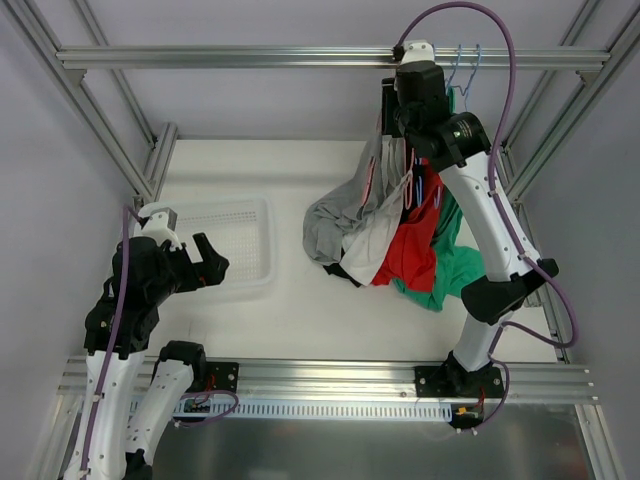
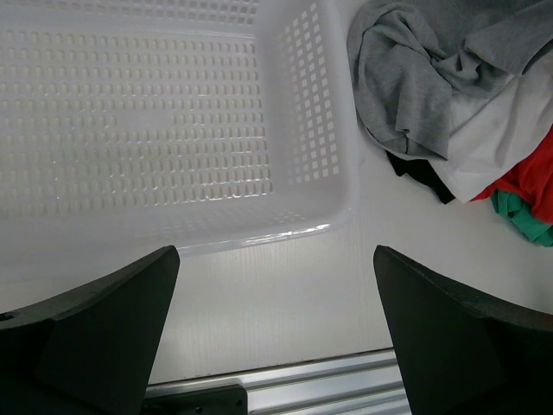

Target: Remove the tank top from the hanger

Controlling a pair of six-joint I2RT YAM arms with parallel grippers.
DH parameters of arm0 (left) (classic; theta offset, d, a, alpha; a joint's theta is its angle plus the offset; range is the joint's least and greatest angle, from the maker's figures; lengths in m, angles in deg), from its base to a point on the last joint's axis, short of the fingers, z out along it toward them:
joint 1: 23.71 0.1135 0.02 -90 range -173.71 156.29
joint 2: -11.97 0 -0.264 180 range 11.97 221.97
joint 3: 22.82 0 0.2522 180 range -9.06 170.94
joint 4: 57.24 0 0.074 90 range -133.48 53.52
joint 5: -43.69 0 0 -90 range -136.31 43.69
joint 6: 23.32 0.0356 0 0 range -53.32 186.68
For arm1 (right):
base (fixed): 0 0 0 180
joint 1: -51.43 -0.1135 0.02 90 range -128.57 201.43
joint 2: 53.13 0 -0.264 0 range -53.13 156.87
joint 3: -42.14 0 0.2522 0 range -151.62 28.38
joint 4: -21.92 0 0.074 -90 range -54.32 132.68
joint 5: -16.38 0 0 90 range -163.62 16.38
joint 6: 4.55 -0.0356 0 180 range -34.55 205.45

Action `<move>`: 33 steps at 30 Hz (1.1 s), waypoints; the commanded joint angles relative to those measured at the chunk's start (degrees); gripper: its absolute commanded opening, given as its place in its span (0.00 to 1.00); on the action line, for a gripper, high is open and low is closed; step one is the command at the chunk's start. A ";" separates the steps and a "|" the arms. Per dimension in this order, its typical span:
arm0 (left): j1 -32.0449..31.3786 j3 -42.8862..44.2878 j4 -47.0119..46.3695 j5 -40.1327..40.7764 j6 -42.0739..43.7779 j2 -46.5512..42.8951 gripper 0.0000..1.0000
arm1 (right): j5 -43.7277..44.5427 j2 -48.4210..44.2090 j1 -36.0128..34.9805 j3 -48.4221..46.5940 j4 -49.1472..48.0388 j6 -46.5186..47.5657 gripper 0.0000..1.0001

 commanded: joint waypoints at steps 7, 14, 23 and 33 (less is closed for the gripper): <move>-0.53 -1.60 -3.14 -1.76 -1.14 -0.42 0.99 | 1.68 -7.76 -0.90 6.45 -9.50 -6.31 0.41; -0.61 -2.13 -3.58 -2.20 -1.32 -0.59 0.99 | 0.63 -8.30 -2.04 7.07 -10.13 -6.76 0.41; -0.61 -2.48 -4.11 -1.85 -1.49 -1.12 0.99 | 3.35 -3.65 -2.84 3.04 -8.64 -6.58 0.40; -0.61 -2.66 -4.20 -1.94 -1.58 -1.30 0.99 | 7.57 -1.53 -2.84 3.82 -8.02 -6.58 0.25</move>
